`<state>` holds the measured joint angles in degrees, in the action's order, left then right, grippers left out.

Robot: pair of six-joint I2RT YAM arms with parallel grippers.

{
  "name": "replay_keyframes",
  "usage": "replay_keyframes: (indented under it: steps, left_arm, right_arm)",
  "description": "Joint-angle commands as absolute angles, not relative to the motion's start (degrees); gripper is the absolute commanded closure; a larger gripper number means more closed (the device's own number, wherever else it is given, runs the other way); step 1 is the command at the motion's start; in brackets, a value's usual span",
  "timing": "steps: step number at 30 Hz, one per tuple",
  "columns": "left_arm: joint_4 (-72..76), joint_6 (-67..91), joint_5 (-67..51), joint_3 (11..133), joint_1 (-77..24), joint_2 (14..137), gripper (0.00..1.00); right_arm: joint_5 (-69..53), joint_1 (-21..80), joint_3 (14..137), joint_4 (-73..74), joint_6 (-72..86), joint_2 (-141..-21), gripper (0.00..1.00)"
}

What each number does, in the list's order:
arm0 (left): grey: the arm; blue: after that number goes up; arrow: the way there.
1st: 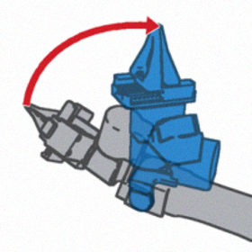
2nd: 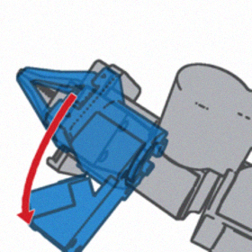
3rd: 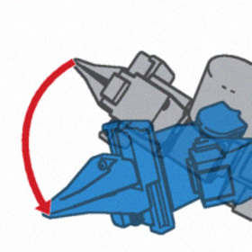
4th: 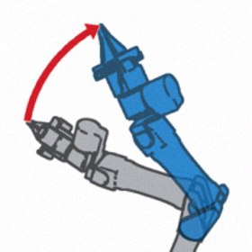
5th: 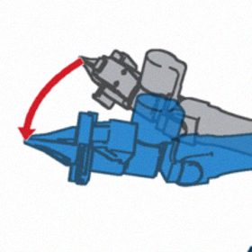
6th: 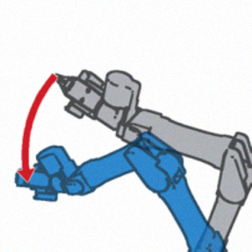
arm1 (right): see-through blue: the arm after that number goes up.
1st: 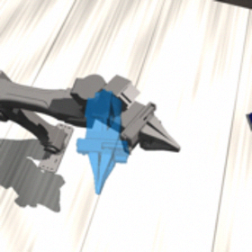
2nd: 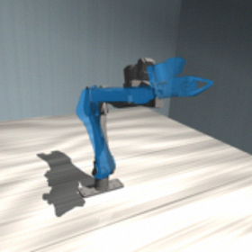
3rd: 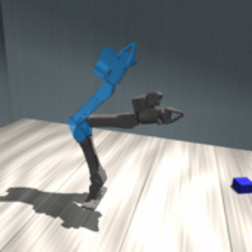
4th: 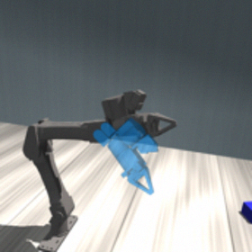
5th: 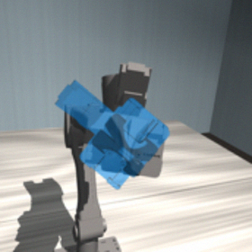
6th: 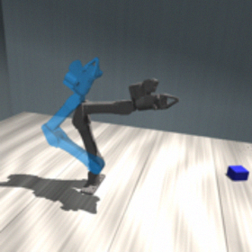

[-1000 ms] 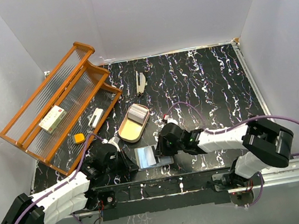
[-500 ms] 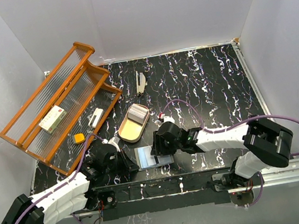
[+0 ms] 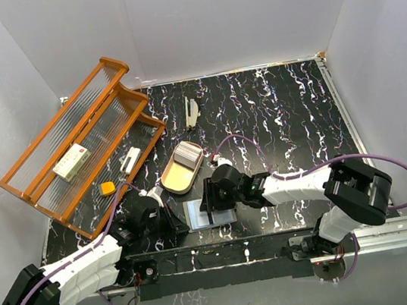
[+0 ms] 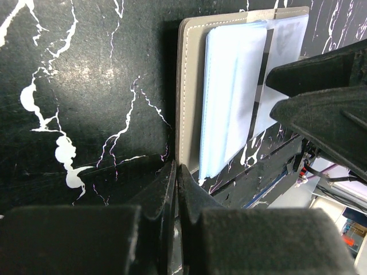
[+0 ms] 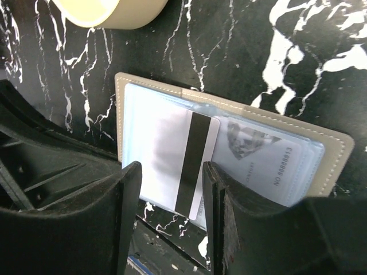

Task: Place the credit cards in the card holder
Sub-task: Insert the credit card into the card holder.

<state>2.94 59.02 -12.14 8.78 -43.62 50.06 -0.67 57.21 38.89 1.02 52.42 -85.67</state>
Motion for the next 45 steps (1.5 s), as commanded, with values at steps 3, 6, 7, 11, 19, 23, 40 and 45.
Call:
replay_keyframes:
  steps: [3,6,7,11,19,23,40,45]
  left_arm:
    - [3.73,58.95,-13.42,8.26,-43.68,50.49,1.00]
    - [3.74,59.13,-13.36,8.11,-43.70,50.22,1.00]
    - [3.65,59.10,-13.27,8.09,-43.68,50.12,1.00]
    - [3.19,59.15,-13.18,8.22,-43.72,49.79,1.00]
    - [3.03,59.15,-13.17,8.17,-43.77,49.20,1.00]
    - [2.99,59.11,-13.23,8.17,-43.77,49.19,1.00]
    - [4.04,58.79,-13.53,8.17,-43.77,50.58,1.00]
    - [2.59,58.33,-12.44,8.16,-43.77,50.04,1.00]
  right_arm:
    - [-3.64,57.83,39.98,-5.40,51.66,-86.39,0.55]
    - [-3.97,57.83,40.31,-5.70,51.85,-86.36,0.55]
    - [-4.06,57.90,40.34,-5.59,51.92,-86.28,0.55]
    - [-1.44,57.92,40.05,-3.07,52.55,-84.47,0.55]
    - [5.47,57.92,37.19,0.58,55.78,-80.54,0.52]
    - [5.09,57.92,37.19,0.16,56.20,-82.66,0.52]
    - [-0.47,58.51,41.13,-6.99,54.85,-88.74,0.52]
    - [-2.13,58.49,41.22,-8.62,54.14,-88.77,0.52]
